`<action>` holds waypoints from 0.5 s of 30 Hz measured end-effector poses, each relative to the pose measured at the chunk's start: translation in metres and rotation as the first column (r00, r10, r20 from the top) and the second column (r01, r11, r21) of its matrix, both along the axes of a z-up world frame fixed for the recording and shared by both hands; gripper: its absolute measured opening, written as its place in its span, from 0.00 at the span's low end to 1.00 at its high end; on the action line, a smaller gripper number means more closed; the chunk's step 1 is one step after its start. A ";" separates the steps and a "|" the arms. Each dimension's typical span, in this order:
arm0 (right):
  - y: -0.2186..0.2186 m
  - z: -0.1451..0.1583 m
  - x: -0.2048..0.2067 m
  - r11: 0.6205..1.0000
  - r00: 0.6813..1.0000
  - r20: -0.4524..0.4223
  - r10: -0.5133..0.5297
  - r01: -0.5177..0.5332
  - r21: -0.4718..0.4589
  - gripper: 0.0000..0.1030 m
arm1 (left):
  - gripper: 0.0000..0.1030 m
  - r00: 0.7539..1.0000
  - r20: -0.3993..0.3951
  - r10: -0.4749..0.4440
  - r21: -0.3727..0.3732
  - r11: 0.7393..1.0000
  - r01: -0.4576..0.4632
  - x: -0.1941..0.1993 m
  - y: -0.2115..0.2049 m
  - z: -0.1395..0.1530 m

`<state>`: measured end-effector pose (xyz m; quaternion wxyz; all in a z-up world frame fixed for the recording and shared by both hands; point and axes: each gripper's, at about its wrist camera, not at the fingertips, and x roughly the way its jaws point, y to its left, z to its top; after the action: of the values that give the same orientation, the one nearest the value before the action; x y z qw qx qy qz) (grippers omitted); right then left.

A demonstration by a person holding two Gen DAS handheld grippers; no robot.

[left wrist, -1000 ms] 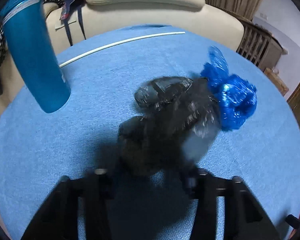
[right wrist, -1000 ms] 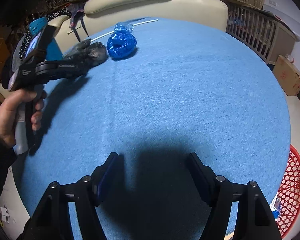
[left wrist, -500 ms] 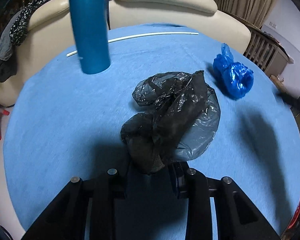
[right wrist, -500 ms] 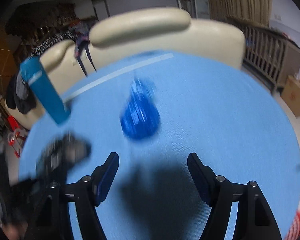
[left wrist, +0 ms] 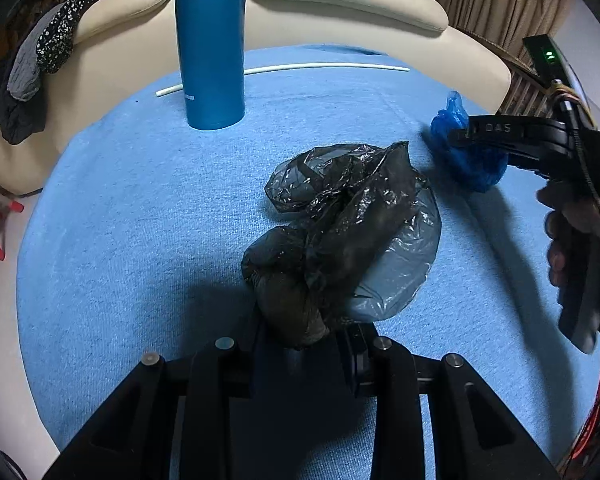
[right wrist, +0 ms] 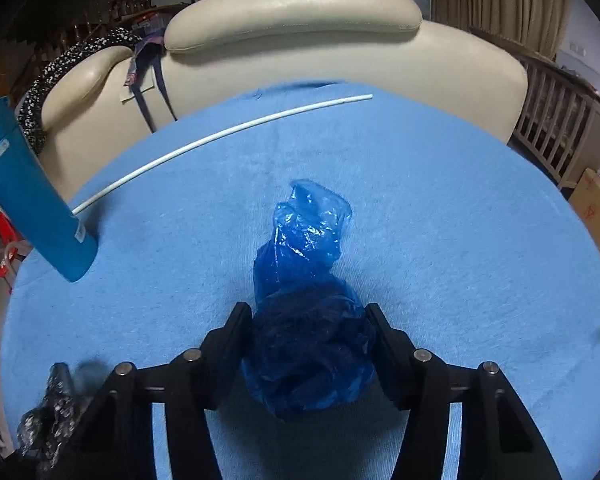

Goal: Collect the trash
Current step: 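Grasp the black plastic bag with the left tool while the right grasps the blue bag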

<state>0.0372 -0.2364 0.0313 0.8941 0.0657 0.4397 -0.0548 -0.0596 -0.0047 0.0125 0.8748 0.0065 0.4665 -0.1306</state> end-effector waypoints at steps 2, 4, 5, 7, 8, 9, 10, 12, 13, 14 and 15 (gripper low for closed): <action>0.002 0.002 -0.008 1.000 1.000 0.000 0.012 -0.012 -0.002 0.57 | 0.31 1.000 0.000 0.003 -0.002 1.000 -0.003 -0.002 -0.001 0.001; 0.002 0.003 -0.020 1.000 1.000 0.004 0.025 -0.025 0.004 0.57 | 0.31 1.000 -0.003 0.002 -0.007 1.000 -0.002 -0.005 -0.003 0.001; 0.002 0.005 -0.030 1.000 1.000 0.009 0.028 -0.028 0.011 0.57 | 0.31 1.000 -0.002 -0.001 -0.007 1.000 0.001 -0.007 -0.004 0.002; 0.002 0.007 -0.047 0.999 0.999 0.018 0.031 -0.032 0.023 0.57 | 0.31 1.000 0.004 -0.005 -0.004 1.000 0.005 -0.012 -0.007 0.004; 0.002 0.008 -0.055 0.999 0.999 0.023 0.032 -0.033 0.036 0.57 | 0.31 1.000 0.009 -0.007 -0.004 1.000 0.007 -0.015 -0.008 0.006; 0.004 0.009 -0.064 0.998 0.999 0.027 0.033 -0.034 0.043 0.57 | 0.31 1.000 0.012 -0.008 -0.005 1.000 0.008 -0.018 -0.009 0.008; 0.005 0.011 -0.071 0.998 0.999 0.030 0.035 -0.036 0.047 0.57 | 0.31 1.000 0.015 -0.008 -0.004 1.000 0.008 -0.021 -0.010 0.009; 0.004 0.013 -0.092 0.997 0.999 0.041 0.033 -0.036 0.067 0.57 | 0.31 1.000 0.024 -0.010 0.001 1.000 0.010 -0.029 -0.012 0.013; 0.004 0.015 -0.105 0.996 0.998 0.052 0.028 -0.033 0.082 0.57 | 0.31 1.000 0.027 -0.012 0.002 1.000 0.011 -0.033 -0.013 0.014; 0.003 0.017 -0.114 0.995 0.998 0.060 0.024 -0.029 0.094 0.57 | 0.31 0.999 0.031 -0.013 0.006 1.000 0.013 -0.037 -0.014 0.016; 0.003 0.019 -0.125 0.994 0.997 0.069 0.018 -0.026 0.108 0.57 | 0.31 0.999 0.037 -0.015 0.009 1.000 0.015 -0.042 -0.016 0.019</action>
<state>-0.0879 -0.2332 0.0505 0.9041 0.1114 0.4122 -0.0186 -0.1012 -0.0203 0.0312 0.8823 0.0161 0.4505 -0.1350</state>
